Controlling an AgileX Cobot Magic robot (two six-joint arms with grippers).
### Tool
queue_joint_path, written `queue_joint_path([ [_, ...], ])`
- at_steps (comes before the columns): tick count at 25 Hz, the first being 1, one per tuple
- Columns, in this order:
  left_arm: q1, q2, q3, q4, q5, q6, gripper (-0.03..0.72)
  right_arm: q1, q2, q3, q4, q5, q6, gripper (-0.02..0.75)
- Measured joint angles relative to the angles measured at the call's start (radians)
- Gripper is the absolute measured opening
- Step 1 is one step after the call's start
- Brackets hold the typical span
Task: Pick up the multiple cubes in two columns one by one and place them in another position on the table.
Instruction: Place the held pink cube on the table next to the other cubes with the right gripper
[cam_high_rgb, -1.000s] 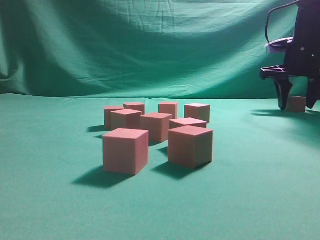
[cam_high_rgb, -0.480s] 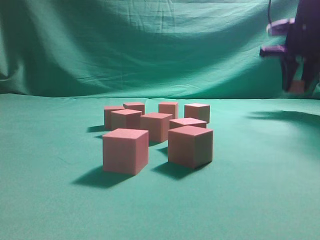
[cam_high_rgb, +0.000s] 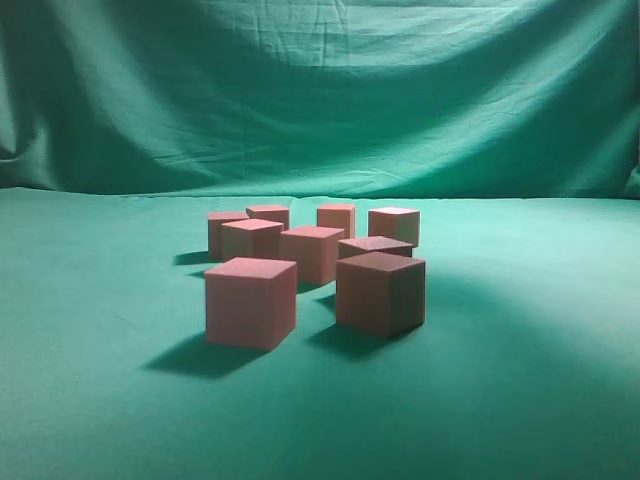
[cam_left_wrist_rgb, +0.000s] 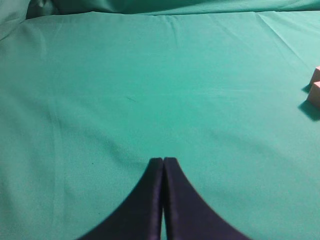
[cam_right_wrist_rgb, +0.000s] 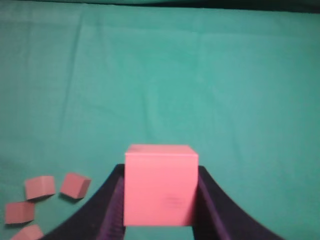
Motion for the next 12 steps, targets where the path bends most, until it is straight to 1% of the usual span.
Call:
queue_joint_path([
  [3, 0.0, 0.0, 0.0, 0.0, 0.0, 0.0, 0.0, 0.085, -0.08, 0.047, 0.001, 0.001, 0.0, 0.259],
  [5, 0.0, 0.0, 0.0, 0.0, 0.0, 0.0, 0.0, 0.164, -0.133, 0.103, 0.001, 0.003, 0.0, 0.259],
  [7, 0.0, 0.0, 0.0, 0.0, 0.0, 0.0, 0.0, 0.249, -0.182, 0.172, 0.002, 0.005, 0.0, 0.259],
  [12, 0.0, 0.0, 0.0, 0.0, 0.0, 0.0, 0.0, 0.502, -0.222, 0.364, 0.004, -0.001, -0.001, 0.259],
])
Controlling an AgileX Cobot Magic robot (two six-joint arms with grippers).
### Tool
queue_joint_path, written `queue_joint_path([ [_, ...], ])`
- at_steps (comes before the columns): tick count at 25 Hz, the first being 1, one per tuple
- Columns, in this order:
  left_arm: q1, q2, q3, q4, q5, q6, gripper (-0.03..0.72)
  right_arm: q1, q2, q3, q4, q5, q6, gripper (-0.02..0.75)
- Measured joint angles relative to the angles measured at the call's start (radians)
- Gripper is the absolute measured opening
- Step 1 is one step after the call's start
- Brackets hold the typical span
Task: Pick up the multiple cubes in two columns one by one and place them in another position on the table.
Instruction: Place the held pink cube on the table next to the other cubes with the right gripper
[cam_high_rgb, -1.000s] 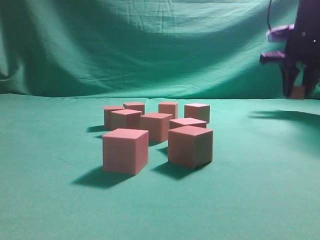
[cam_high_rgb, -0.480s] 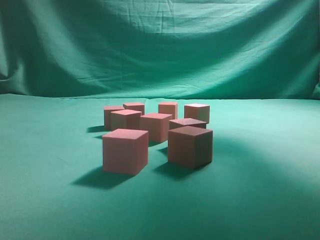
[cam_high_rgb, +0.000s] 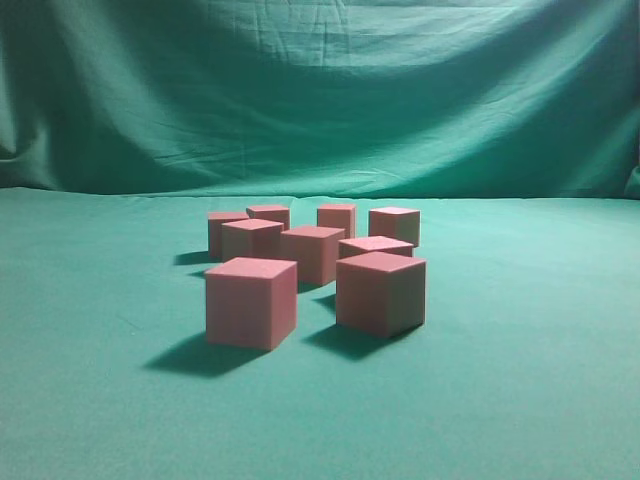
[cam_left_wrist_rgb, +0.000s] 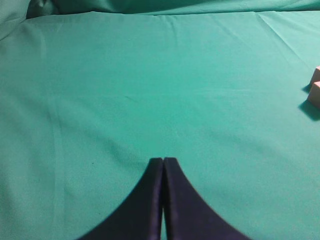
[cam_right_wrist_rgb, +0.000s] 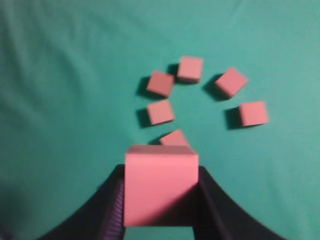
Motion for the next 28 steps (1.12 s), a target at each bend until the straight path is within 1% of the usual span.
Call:
queue_joint_path([
  [5, 0.0, 0.0, 0.0, 0.0, 0.0, 0.0, 0.0, 0.226, 0.0, 0.161, 0.0, -0.105, -0.045, 0.259],
  [8, 0.0, 0.0, 0.0, 0.0, 0.0, 0.0, 0.0, 0.308, 0.016, 0.203, -0.002, -0.179, -0.055, 0.259],
  [10, 0.0, 0.0, 0.0, 0.0, 0.0, 0.0, 0.0, 0.337, 0.048, 0.208, -0.005, -0.198, -0.055, 0.259],
  [17, 0.0, 0.0, 0.0, 0.0, 0.0, 0.0, 0.0, 0.349, 0.209, 0.21, -0.033, -0.213, -0.032, 0.259],
  [22, 0.0, 0.0, 0.0, 0.0, 0.0, 0.0, 0.0, 0.349, 0.305, 0.161, -0.111, -0.201, -0.027, 0.259],
  [28, 0.0, 0.0, 0.0, 0.0, 0.0, 0.0, 0.0, 0.349, 0.382, 0.134, -0.167, -0.204, 0.047, 0.259],
])
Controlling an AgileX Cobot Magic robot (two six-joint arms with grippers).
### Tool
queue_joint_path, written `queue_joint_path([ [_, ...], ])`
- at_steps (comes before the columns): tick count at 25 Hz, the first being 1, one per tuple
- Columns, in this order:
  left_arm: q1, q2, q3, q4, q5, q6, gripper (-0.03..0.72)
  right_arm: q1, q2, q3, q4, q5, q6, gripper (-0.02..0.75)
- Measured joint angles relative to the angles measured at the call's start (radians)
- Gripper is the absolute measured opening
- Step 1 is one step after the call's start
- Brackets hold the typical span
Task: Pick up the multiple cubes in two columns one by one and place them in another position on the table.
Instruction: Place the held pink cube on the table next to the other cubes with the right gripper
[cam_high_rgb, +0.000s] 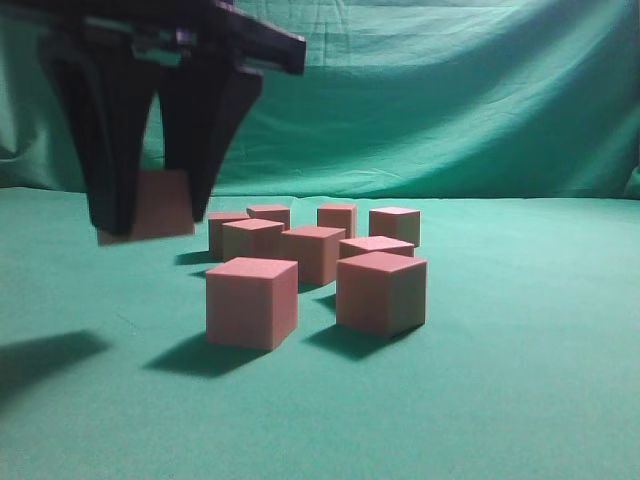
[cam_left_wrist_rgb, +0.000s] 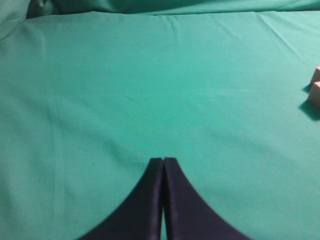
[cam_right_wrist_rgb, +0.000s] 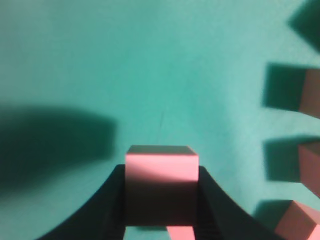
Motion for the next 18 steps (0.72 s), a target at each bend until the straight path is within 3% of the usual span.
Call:
queue_joint_path([
  [7, 0.0, 0.0, 0.0, 0.0, 0.0, 0.0, 0.0, 0.0, 0.046, 0.0, -0.083, -0.033, 0.064, 0.259],
  [18, 0.0, 0.0, 0.0, 0.0, 0.0, 0.0, 0.0, 0.008, 0.058, 0.0, -0.074, -0.05, 0.104, 0.259],
])
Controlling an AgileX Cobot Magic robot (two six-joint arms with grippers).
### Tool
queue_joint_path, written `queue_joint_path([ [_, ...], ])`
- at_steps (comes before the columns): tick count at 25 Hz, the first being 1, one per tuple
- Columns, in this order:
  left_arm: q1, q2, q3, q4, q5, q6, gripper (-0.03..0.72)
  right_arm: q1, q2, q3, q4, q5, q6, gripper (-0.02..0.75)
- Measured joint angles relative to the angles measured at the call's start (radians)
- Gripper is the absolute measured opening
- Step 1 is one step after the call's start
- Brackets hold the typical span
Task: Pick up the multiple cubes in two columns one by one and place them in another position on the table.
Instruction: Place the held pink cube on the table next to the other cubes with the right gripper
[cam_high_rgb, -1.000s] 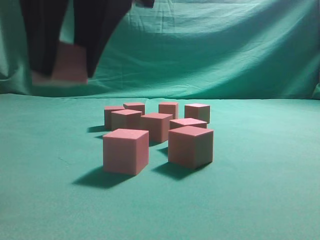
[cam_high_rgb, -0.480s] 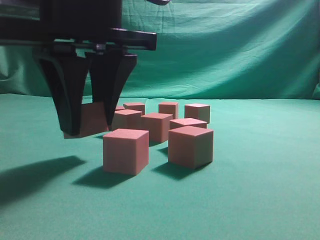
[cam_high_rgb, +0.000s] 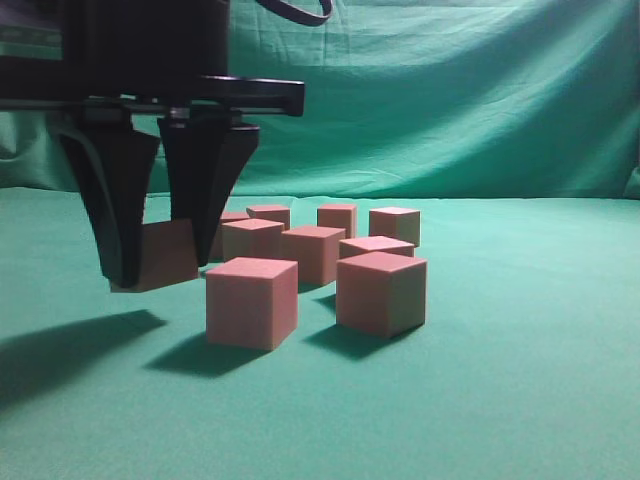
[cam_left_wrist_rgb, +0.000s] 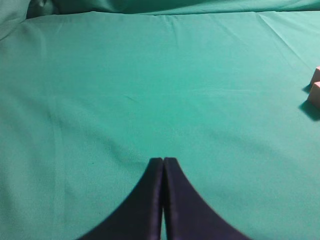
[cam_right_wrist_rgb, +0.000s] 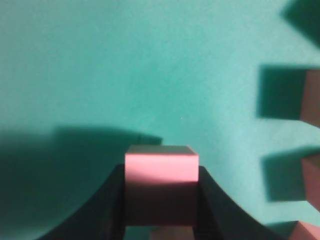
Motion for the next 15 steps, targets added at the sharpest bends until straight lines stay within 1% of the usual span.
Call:
queue_joint_path([
  [15, 0.0, 0.0, 0.0, 0.0, 0.0, 0.0, 0.0, 0.0, 0.027, 0.0, 0.0, 0.002, 0.03, 0.259],
])
